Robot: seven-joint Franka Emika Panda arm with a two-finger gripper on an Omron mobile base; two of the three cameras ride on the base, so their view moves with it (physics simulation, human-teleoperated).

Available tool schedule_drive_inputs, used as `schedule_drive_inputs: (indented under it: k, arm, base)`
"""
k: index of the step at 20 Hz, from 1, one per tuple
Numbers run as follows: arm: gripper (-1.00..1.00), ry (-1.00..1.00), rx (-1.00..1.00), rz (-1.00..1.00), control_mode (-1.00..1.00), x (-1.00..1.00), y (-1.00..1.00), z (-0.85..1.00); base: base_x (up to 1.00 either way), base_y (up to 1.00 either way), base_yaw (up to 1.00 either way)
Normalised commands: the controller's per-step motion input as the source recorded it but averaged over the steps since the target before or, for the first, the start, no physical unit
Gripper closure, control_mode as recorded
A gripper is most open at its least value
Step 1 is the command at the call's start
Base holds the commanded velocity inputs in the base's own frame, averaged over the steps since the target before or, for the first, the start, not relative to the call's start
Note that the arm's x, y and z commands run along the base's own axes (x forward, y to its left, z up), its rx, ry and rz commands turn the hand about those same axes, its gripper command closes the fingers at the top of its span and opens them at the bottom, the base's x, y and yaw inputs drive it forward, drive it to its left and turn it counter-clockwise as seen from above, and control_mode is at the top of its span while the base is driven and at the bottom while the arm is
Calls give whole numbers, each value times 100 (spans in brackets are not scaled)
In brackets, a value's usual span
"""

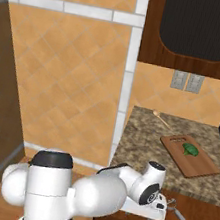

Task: Place the appropriate cutting tool for cutting the broccoli skin on the cutting board.

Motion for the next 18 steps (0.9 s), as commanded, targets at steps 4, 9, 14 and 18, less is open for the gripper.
schedule_drive_inputs:
  k: [4,9,14,18]
  arm:
    - [-100,13,0,2,-100,-71,20,0]
    - [-100,19,0,1,-100,-68,22,10]
    - [-100,21,0,1,-100,-76,6,5]
    - [-100,5,0,0,-100,-30,-19,19]
  base:
    - [0,0,0]
    - [0,0,0]
    - [0,0,0]
    - [0,0,0]
